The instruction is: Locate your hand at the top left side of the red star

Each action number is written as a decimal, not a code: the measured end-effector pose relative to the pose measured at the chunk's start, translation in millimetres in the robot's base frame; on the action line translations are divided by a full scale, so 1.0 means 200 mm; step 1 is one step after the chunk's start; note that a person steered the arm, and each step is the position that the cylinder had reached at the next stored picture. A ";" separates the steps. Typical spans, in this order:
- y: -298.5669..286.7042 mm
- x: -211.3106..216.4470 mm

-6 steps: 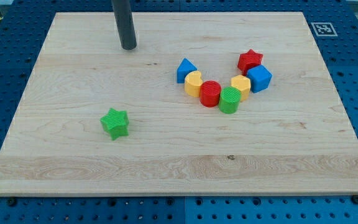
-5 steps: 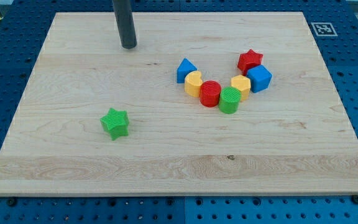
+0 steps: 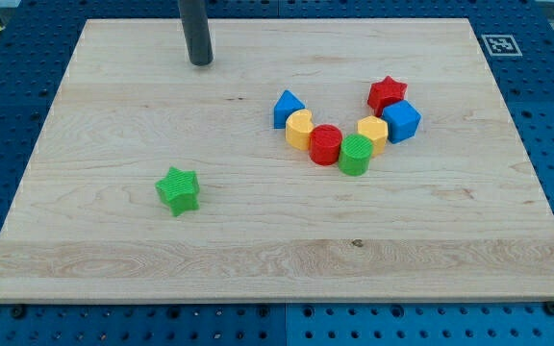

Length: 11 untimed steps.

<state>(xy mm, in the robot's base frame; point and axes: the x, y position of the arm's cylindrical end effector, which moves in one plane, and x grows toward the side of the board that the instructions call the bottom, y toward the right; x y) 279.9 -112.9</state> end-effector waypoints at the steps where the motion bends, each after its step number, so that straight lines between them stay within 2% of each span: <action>1: 0.13 -0.13; 4: 0.67 -0.14; 8: 0.89 -0.09; 11: 0.92 -0.09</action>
<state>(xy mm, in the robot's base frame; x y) 261.8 71.2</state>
